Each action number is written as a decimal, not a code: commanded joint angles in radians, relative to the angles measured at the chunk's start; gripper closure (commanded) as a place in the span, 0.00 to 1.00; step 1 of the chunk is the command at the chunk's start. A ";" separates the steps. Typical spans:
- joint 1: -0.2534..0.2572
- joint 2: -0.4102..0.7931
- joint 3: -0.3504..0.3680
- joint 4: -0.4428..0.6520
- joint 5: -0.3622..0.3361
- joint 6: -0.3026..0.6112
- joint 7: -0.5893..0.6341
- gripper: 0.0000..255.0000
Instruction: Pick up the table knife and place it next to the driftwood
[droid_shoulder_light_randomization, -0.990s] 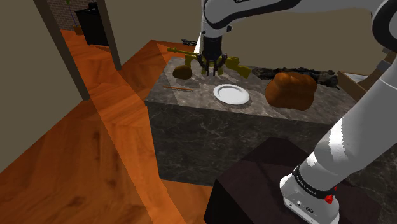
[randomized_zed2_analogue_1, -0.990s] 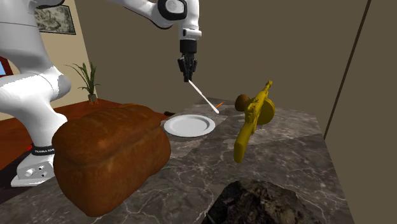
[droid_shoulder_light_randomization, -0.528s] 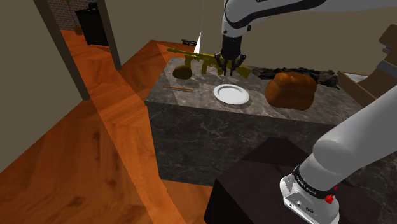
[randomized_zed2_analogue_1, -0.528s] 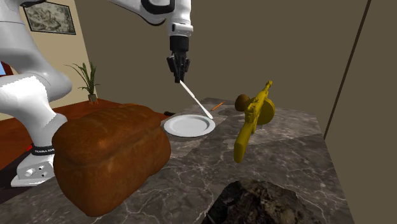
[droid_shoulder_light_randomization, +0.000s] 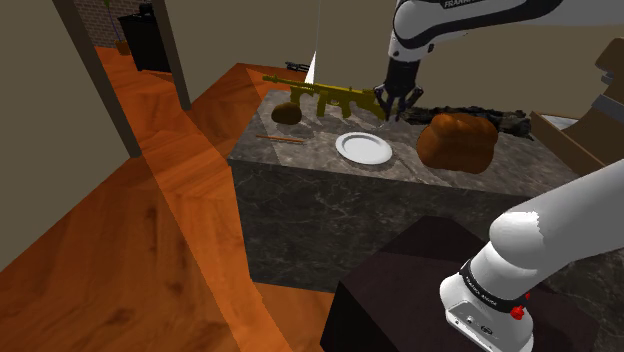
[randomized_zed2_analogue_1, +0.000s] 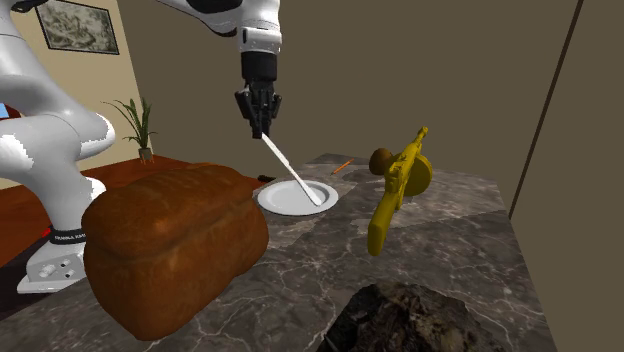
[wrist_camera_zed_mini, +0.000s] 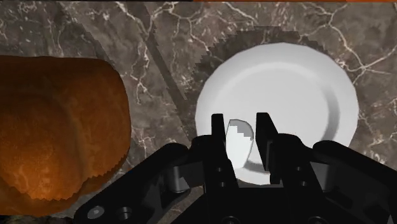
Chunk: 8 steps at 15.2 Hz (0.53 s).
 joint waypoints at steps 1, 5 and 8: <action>-0.017 -0.044 -0.033 -0.045 -0.009 0.004 -0.049 1.00; -0.054 -0.109 -0.101 -0.105 -0.036 0.006 -0.141 1.00; -0.085 -0.148 -0.154 -0.139 -0.062 0.007 -0.211 1.00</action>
